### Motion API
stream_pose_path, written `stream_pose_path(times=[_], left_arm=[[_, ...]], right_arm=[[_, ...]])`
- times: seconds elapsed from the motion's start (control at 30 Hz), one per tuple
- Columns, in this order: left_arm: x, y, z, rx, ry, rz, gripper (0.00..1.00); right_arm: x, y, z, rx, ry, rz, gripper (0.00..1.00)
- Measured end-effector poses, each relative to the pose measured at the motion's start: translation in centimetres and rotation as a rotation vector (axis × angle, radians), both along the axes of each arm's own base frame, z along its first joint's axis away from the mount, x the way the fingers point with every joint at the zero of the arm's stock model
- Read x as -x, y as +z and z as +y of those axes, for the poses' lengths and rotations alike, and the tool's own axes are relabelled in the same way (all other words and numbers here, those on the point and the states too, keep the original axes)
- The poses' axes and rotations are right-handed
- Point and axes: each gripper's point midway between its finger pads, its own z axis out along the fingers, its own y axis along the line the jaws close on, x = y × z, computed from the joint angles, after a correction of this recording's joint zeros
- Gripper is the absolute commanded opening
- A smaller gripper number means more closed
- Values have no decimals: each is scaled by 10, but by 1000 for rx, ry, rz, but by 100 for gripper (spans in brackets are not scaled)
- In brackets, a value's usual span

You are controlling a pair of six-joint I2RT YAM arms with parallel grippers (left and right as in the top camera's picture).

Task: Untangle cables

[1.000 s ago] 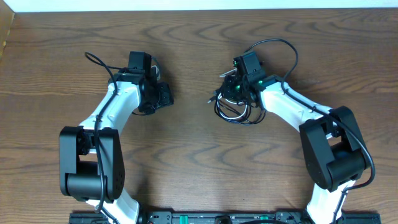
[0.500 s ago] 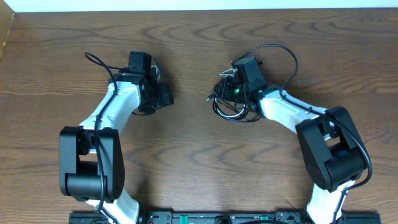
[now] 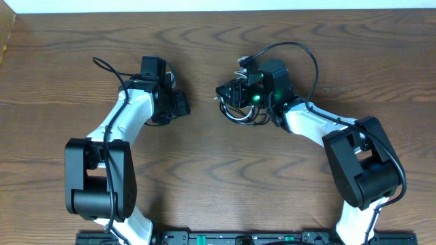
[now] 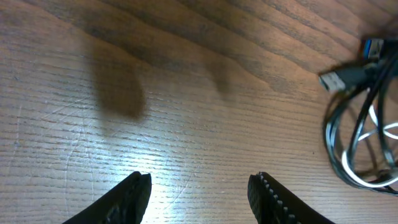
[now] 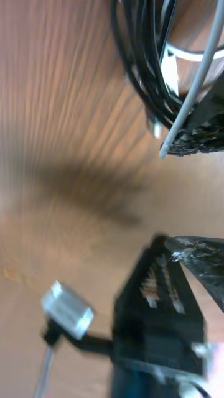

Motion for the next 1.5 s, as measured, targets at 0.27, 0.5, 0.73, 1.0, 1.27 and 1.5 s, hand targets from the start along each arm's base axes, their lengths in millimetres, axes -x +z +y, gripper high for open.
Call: stream_pose_path(times=[0.27,0.5,0.73,1.0,1.27,1.5], left_arm=[[0,0,0,0,0,0,55],[0,0,0,0,0,0,55],[0,0,0,0,0,0,55],[0,0,0,0,0,0,55],[0,0,0,0,0,0,55],[0,0,0,0,0,0,55]], right_arm=[[11,4,6,-14,89,-37,38],[12,-1,4,2,83,-19,49],[15,-31,-11,65,-52,201,59],[-5,-43,-25,122,-248,229,56],[-16,-39,-25,93,-354,240,45],[-22,-43,-14,55,-373,229,43]])
